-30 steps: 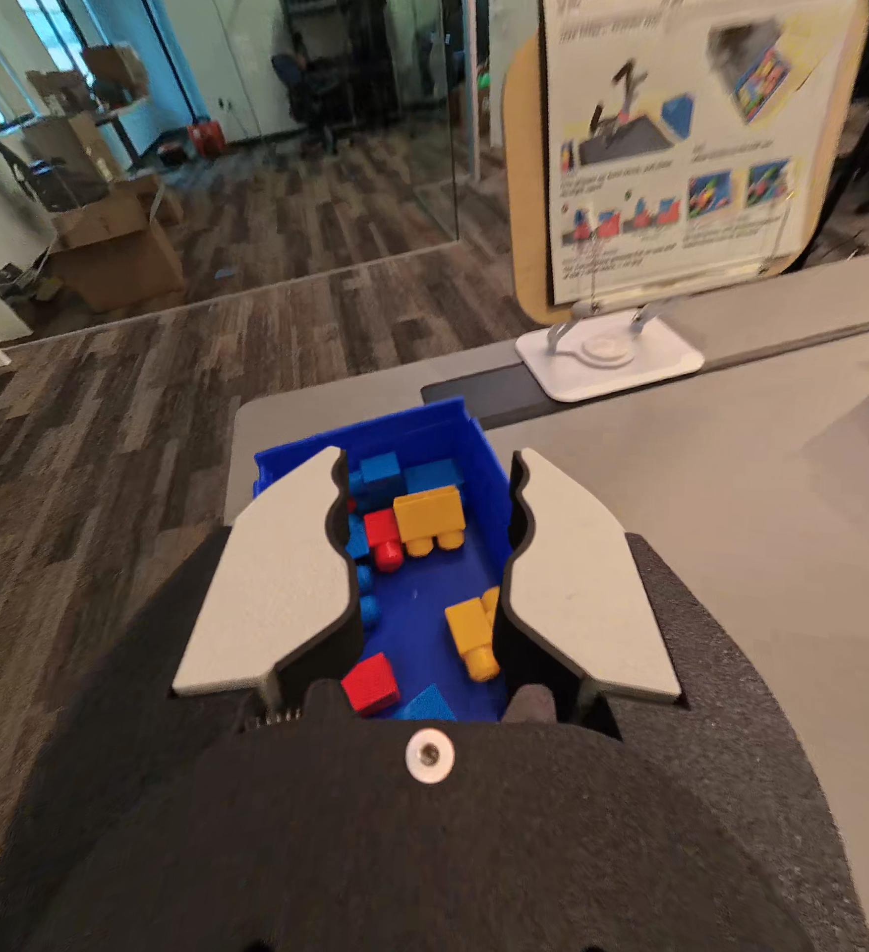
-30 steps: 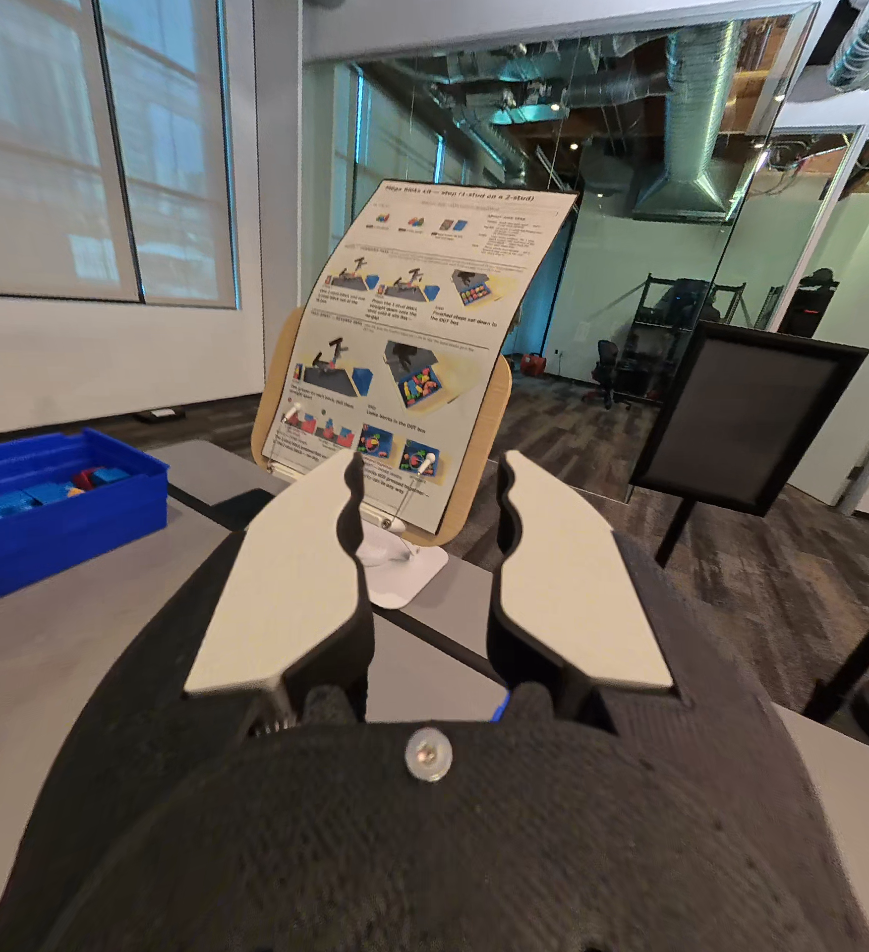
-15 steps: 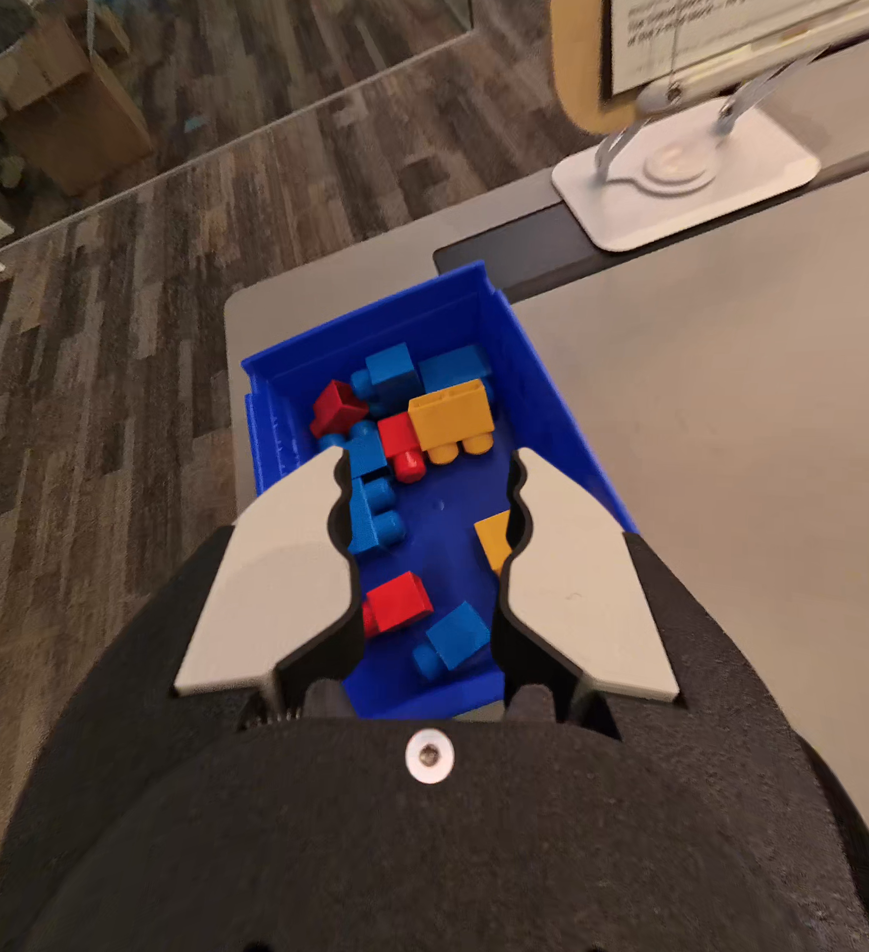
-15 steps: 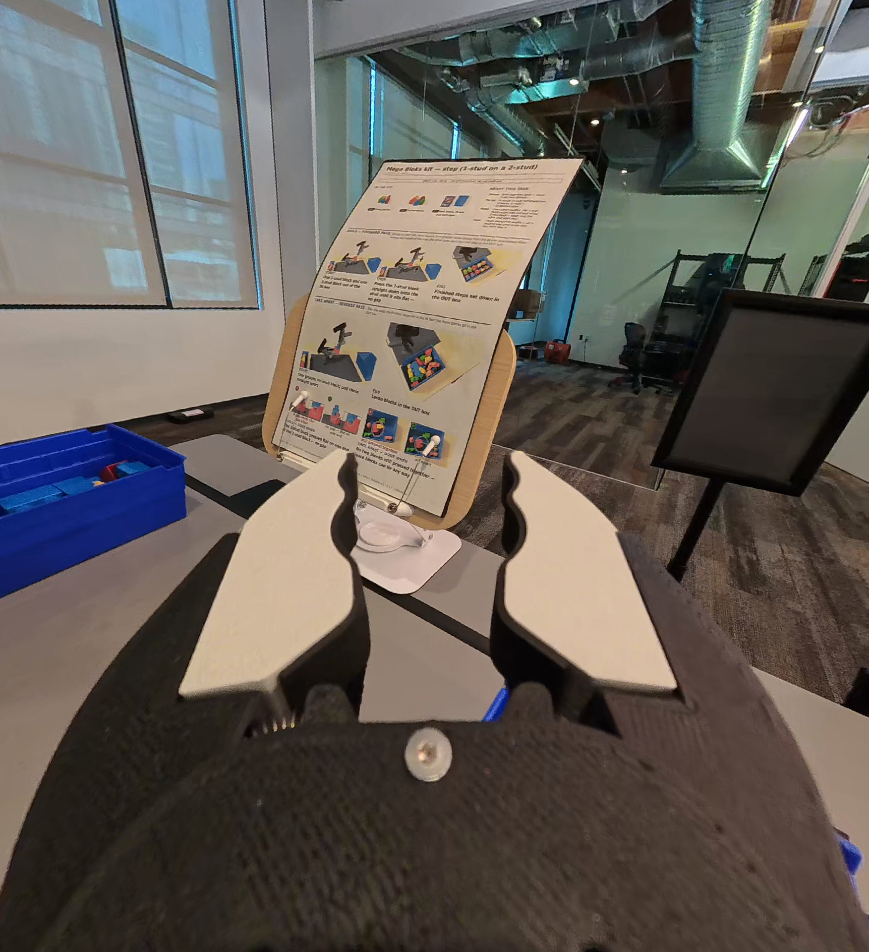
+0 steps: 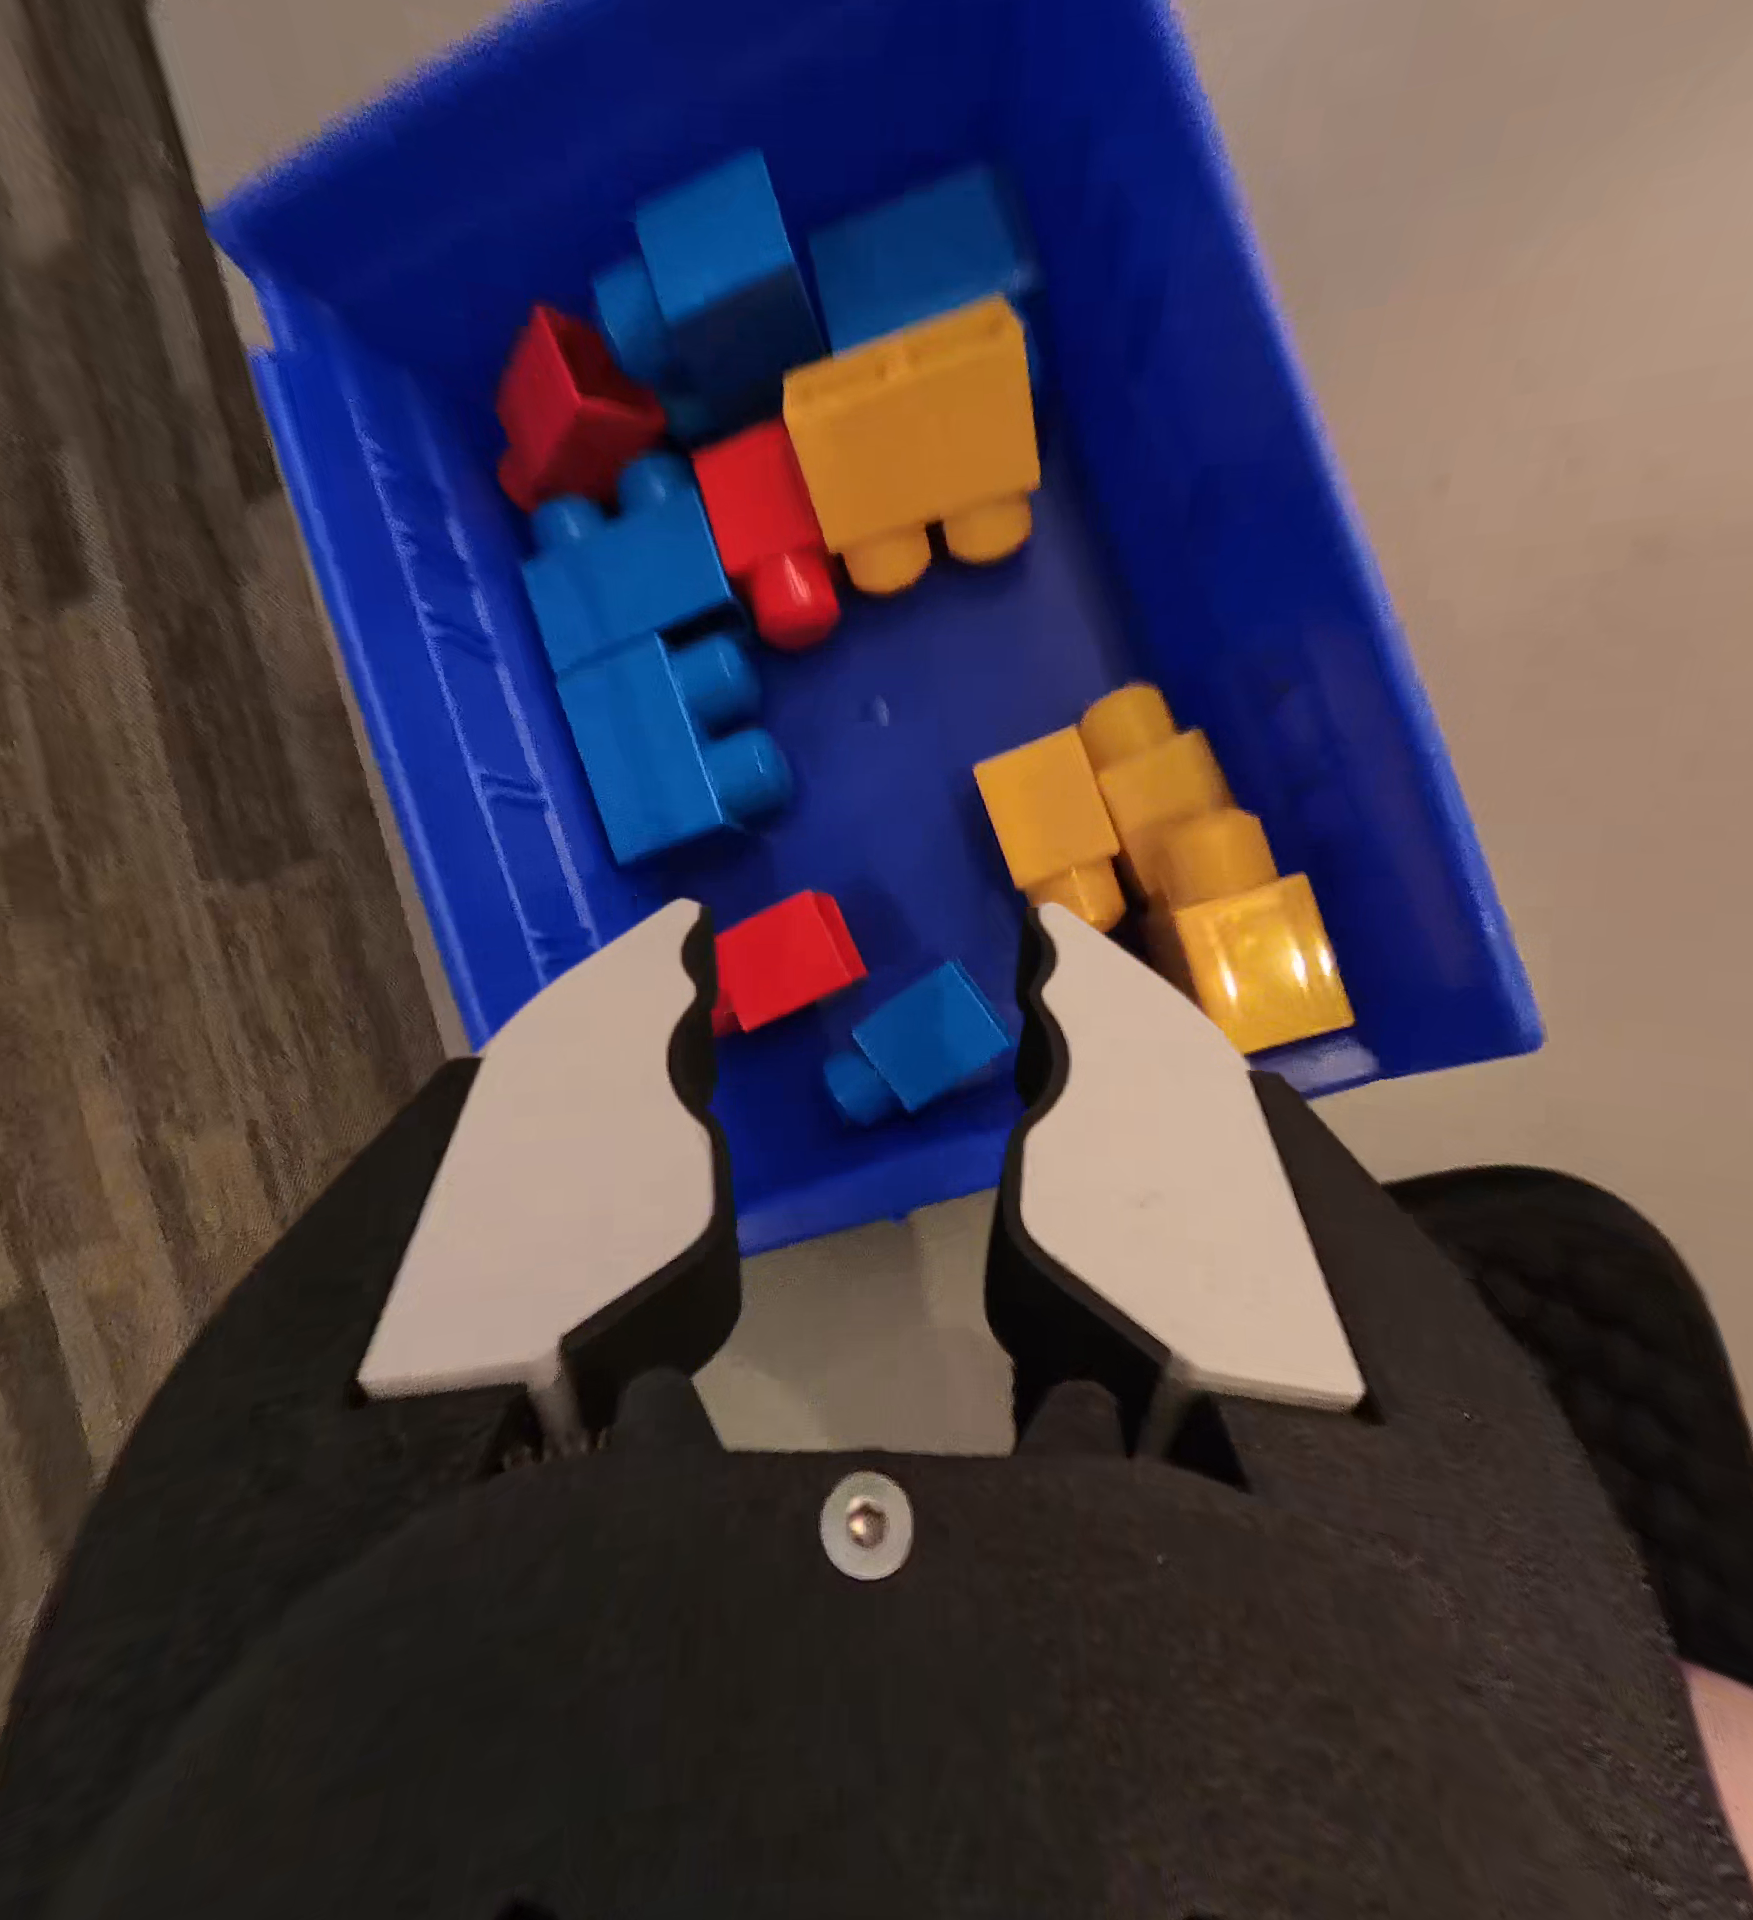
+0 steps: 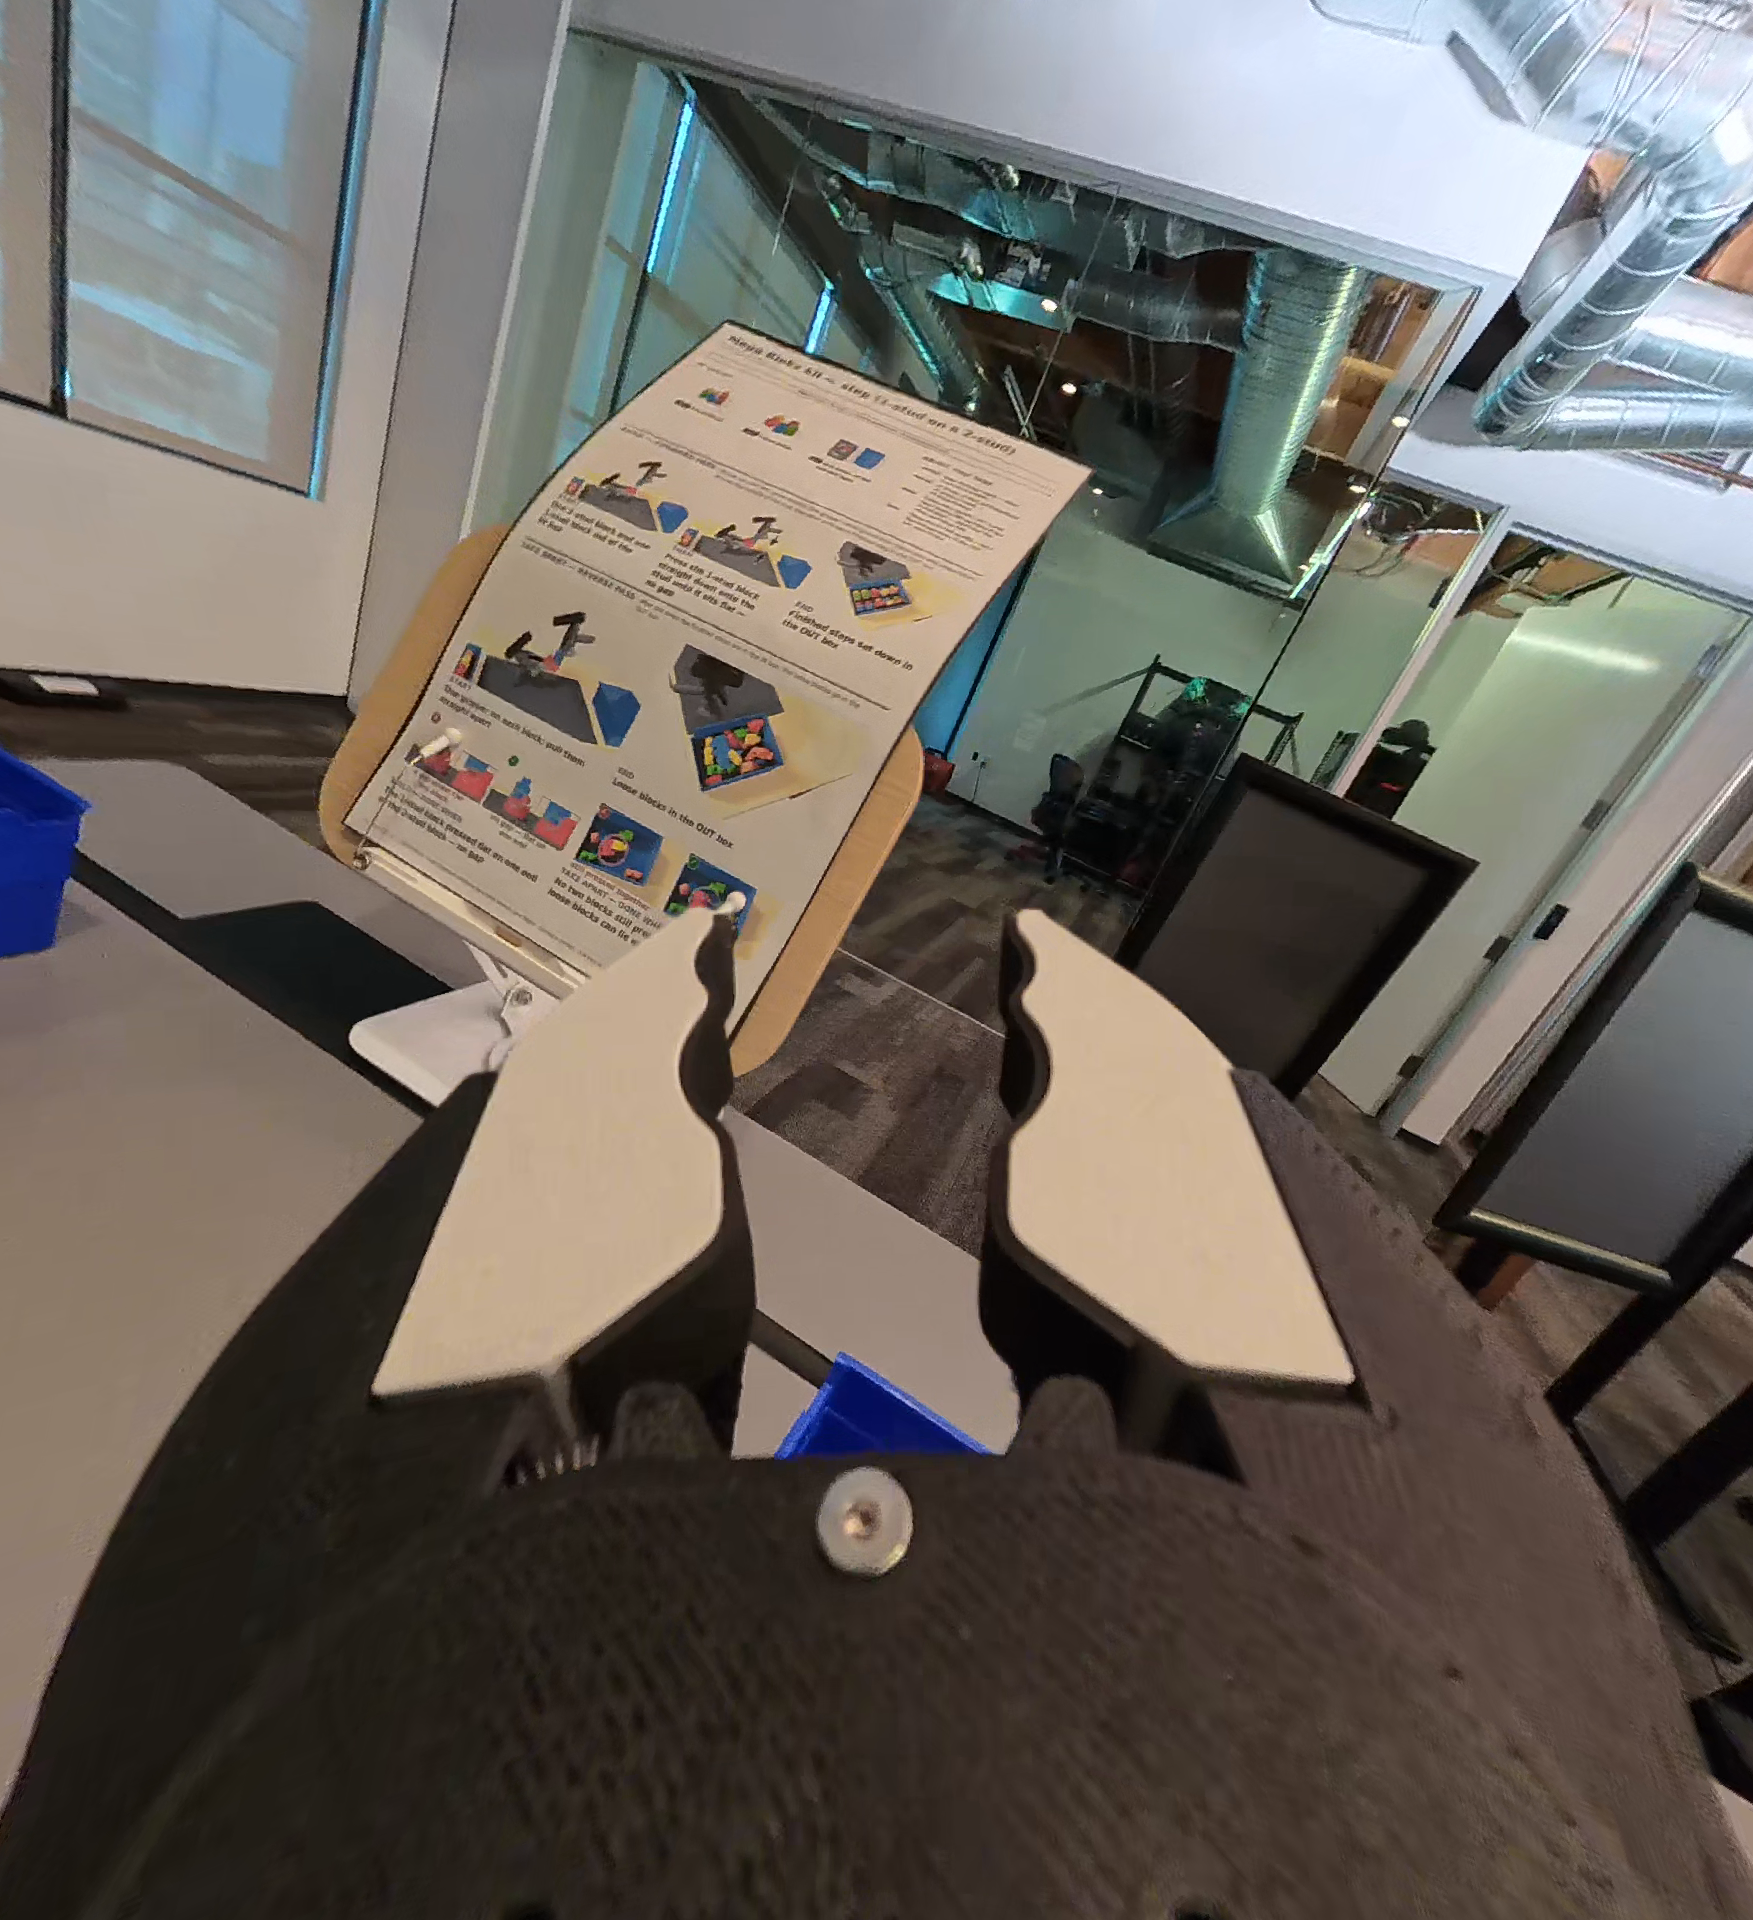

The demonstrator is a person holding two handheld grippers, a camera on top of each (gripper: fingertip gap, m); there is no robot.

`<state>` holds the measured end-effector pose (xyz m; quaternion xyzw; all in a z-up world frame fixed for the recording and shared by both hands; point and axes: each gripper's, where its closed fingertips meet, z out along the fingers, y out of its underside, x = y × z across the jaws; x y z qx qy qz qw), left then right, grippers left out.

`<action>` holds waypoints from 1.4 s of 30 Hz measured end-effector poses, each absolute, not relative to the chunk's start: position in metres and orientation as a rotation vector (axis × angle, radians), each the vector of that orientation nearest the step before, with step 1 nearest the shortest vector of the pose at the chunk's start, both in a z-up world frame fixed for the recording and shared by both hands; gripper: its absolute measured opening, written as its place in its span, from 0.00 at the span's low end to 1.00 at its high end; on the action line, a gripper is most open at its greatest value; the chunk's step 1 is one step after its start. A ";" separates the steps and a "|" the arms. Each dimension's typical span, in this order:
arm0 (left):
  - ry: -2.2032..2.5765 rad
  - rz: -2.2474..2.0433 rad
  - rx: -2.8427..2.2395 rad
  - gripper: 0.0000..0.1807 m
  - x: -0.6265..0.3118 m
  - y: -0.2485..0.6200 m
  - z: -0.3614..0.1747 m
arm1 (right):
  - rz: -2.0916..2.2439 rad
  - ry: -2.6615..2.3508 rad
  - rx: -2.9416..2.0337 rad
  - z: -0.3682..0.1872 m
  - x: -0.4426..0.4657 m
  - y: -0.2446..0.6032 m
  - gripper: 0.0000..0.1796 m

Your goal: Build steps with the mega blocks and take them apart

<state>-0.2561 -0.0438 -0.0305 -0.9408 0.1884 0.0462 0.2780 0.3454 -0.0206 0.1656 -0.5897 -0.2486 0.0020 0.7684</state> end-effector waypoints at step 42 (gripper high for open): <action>0.383 -0.171 -2.919 0.30 -0.231 -0.023 -0.127 | -0.225 -0.772 -1.471 0.108 0.322 0.011 0.28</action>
